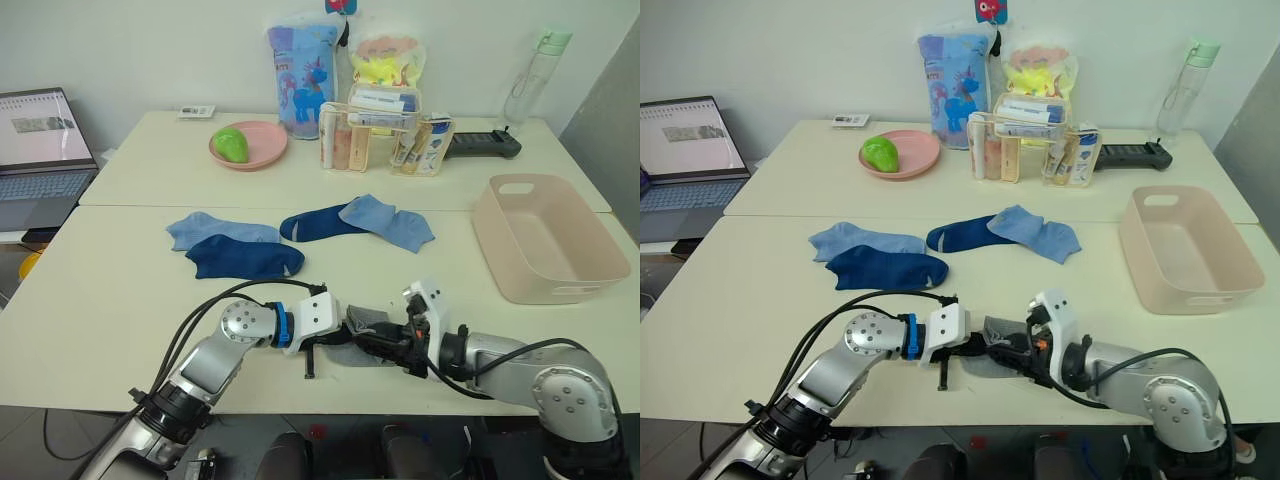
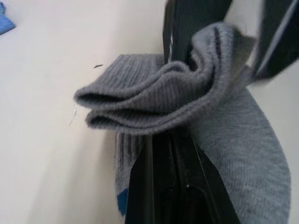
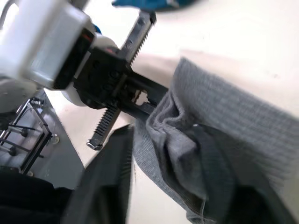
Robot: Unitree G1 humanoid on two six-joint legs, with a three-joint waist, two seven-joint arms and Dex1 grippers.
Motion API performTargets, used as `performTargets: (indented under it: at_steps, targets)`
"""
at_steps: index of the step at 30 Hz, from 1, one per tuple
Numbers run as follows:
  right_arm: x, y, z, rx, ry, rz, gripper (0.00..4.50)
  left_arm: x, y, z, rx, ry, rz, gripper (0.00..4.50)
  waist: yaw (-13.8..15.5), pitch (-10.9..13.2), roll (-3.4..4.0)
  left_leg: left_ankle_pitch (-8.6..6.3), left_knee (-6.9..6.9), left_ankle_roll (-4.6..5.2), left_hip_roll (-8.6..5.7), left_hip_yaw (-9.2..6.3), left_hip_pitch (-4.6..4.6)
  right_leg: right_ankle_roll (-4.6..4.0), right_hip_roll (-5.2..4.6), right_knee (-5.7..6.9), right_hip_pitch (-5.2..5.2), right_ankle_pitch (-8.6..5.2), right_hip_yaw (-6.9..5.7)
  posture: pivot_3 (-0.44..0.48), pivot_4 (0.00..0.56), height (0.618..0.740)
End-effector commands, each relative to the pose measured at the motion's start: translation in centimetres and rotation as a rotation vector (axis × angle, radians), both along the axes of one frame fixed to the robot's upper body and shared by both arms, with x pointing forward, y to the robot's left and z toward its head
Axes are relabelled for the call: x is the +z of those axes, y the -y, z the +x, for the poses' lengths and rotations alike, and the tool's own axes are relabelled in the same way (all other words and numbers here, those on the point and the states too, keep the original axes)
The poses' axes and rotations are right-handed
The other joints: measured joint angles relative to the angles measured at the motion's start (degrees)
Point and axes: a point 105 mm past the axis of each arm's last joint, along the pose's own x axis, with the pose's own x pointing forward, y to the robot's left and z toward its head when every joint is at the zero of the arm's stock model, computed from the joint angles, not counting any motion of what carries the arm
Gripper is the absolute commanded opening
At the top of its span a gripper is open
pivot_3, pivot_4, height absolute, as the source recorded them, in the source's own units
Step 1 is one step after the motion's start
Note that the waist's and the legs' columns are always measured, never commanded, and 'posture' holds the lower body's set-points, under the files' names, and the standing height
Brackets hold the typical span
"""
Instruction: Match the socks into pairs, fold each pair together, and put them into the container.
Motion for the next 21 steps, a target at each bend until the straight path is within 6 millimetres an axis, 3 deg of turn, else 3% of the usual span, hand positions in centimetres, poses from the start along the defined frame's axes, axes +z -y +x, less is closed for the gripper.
performTargets:
  at_steps: [1, 3, 8, 11, 18, 21]
  targets:
    - [2.3, 0.3, -0.2, 0.038, 0.084, 0.026, 3.72, 1.3, -0.9, 0.4, 0.031, 0.012, -0.021, 0.0, 0.0, 0.0, 0.02, 0.0, 0.0, 0.0, 0.0, 0.0, -0.01, 0.0, 0.0, 0.0, 0.0, 0.0, 0.0, 0.0, 0.15, 0.703]
    - [2.9, 1.1, 0.4, 0.02, 0.113, 0.013, 4.41, 2.0, -1.3, 0.2, 0.029, 0.002, -0.042, 0.0, 0.0, 0.0, 0.02, 0.0, 0.02, 0.0, 0.0, 0.01, -0.05, 0.0, 0.0, 0.0, -0.03, 0.0, 0.0, 0.0, 0.15, 0.703]
    - [2.4, 2.6, 2.2, -0.055, 0.174, -0.088, 4.46, 3.5, -2.5, -0.6, -0.018, -0.029, -0.045, 0.0, 0.0, 0.0, 0.03, 0.0, 0.02, 0.0, 0.0, -0.09, -0.26, 0.0, 0.0, -0.03, -0.2, 0.0, -0.09, 0.0, 0.15, 0.703]
    - [0.6, 2.4, 2.6, -0.041, 0.189, -0.155, 3.87, 3.3, -3.4, -1.0, -0.03, -0.046, -0.005, 0.0, 0.0, 0.0, 0.04, 0.01, 0.06, -0.01, -0.01, -0.07, -0.43, 0.0, 0.0, -0.01, -0.38, 0.0, -0.07, 0.0, 0.15, 0.703]
    - [-1.5, -0.3, 0.4, 0.197, 0.236, -0.219, 1.4, 3.5, -4.0, -0.5, 0.037, -0.042, -0.023, 0.0, 0.0, 0.1, 0.04, 0.01, 0.09, 0.0, -0.01, -0.09, -0.51, 0.0, 0.0, -0.01, -0.44, 0.0, -0.08, 0.0, 0.15, 0.703]
    - [-3.6, -1.0, -0.1, 0.285, 0.278, -0.314, 0.47, 5.2, -3.7, 0.3, 0.056, 0.0, -0.072, 0.0, 0.0, 0.1, 0.03, 0.01, 0.11, -0.01, -0.02, -0.1, -0.5, 0.0, -0.01, -0.01, -0.43, 0.0, -0.1, 0.0, 0.15, 0.703]
